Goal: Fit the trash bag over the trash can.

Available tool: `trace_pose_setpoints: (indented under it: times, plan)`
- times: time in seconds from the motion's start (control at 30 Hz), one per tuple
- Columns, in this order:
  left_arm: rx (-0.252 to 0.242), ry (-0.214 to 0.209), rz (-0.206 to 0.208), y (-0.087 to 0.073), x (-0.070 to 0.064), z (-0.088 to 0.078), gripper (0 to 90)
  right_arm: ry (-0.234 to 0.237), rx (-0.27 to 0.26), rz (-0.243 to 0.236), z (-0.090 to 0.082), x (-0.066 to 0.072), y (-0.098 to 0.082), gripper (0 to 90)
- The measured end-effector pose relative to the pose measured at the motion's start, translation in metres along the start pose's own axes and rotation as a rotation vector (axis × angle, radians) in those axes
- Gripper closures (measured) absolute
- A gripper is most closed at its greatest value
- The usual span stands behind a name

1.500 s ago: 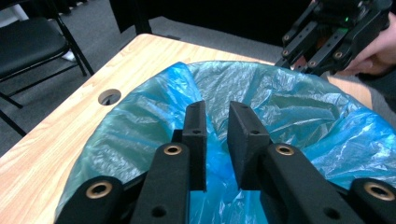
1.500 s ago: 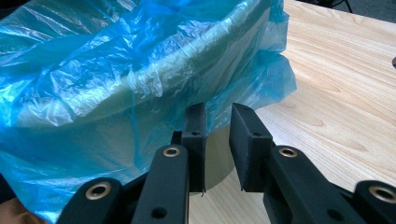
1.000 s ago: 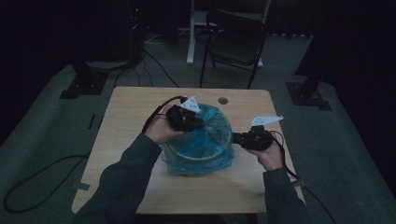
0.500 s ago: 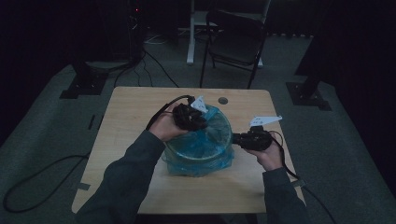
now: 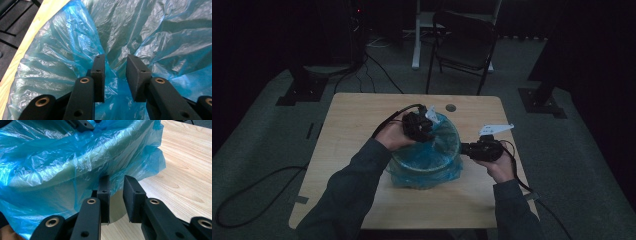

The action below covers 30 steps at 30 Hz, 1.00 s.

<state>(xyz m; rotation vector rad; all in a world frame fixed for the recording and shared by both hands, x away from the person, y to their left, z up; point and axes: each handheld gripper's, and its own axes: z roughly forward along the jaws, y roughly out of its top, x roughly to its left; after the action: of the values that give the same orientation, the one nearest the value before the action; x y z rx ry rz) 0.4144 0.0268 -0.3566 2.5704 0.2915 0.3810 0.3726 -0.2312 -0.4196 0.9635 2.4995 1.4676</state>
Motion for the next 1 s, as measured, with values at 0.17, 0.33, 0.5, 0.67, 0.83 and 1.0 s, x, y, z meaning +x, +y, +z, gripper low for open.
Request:
trace_pose_setpoints:
  times: [0.17, 0.33, 0.5, 0.67, 0.83, 1.0]
  plan:
    - [0.036, 0.018, 0.016, 0.003, -0.002, 0.007, 64.6, 0.001, 0.003, 0.003, 0.000, 0.000, 0.000, 75.7]
    - [0.061, 0.020, 0.028, 0.004, -0.003, 0.012, 64.0, 0.003, 0.005, 0.003, 0.001, 0.000, 0.000, 75.6]
    - [0.087, 0.026, 0.038, 0.005, -0.004, 0.016, 63.7, 0.006, 0.007, 0.001, 0.001, 0.000, 0.000, 75.6]
    - [0.102, 0.029, 0.044, 0.005, -0.005, 0.019, 63.2, 0.007, 0.007, 0.002, 0.002, 0.001, 0.000, 75.7]
    - [0.140, 0.032, 0.058, 0.006, -0.007, 0.026, 62.2, 0.007, 0.010, 0.001, 0.002, 0.000, -0.001, 75.7]
    - [0.168, 0.037, 0.063, 0.007, -0.007, 0.029, 61.3, 0.008, 0.012, 0.002, 0.002, 0.001, -0.001, 76.0]
